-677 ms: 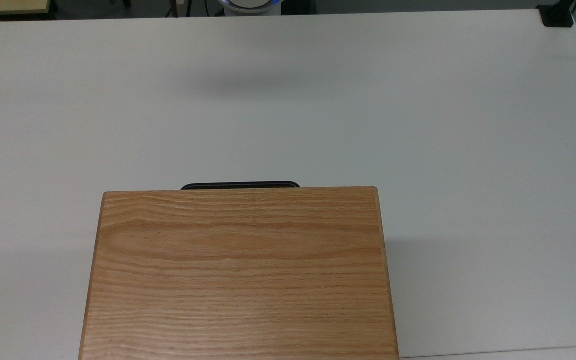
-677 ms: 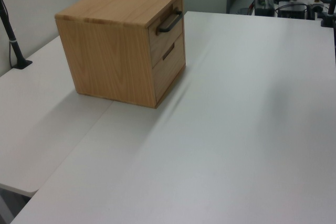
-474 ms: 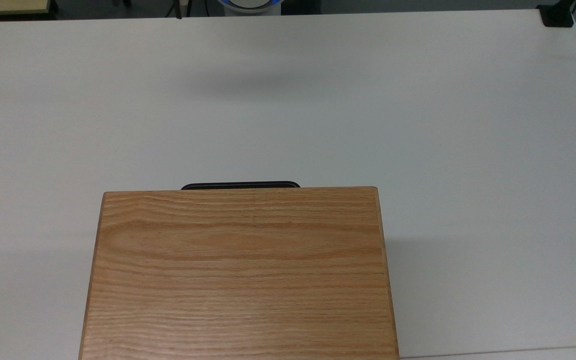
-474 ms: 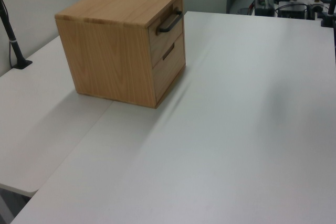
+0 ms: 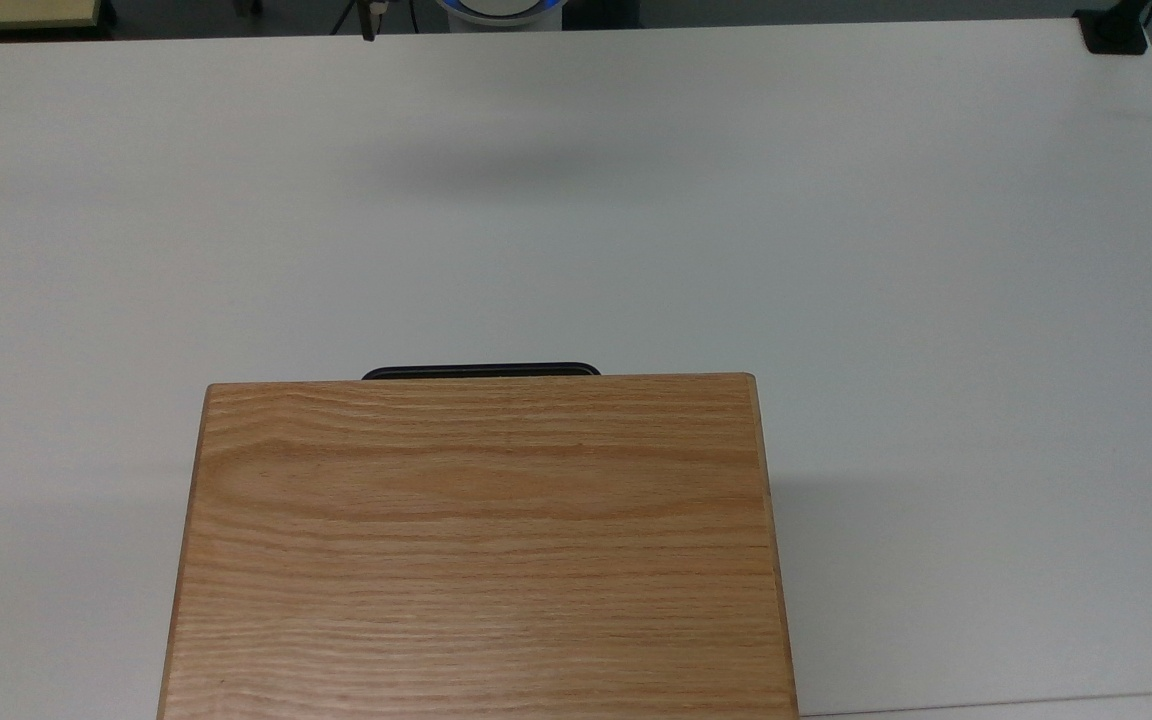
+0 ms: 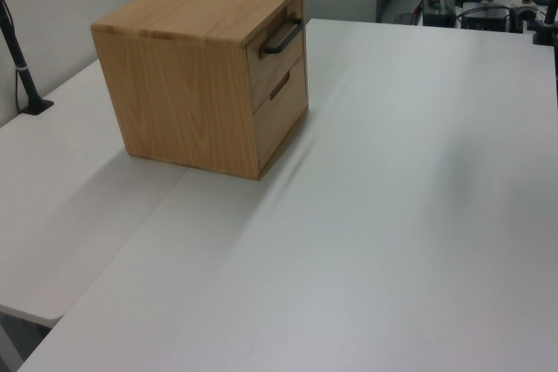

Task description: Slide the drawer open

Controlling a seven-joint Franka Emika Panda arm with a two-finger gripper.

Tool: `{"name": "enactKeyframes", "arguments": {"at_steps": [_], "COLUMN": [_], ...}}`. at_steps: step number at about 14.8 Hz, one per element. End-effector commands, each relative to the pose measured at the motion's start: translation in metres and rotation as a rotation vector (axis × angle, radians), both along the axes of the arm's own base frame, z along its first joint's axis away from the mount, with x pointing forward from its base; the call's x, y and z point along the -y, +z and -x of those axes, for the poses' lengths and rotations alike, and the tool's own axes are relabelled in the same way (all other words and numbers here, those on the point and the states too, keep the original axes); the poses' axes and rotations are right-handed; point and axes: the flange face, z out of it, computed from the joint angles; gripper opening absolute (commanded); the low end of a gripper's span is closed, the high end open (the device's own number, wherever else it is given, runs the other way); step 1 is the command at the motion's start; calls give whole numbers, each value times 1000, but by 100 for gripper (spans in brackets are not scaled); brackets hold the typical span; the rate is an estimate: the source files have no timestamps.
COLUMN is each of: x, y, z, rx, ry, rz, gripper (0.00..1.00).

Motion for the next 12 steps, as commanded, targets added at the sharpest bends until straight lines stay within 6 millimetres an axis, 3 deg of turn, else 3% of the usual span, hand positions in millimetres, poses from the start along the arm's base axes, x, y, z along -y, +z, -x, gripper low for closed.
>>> {"name": "enactKeyframes", "arguments": {"at_steps": [1,6,12], "x": [-3,18,14], "y": [0,0,-5], "z": [4,4,8], "rx": [6,15,-10], "ry": [0,-30,-27], "rz": [9,16,10], "gripper": [100,100,100]}}
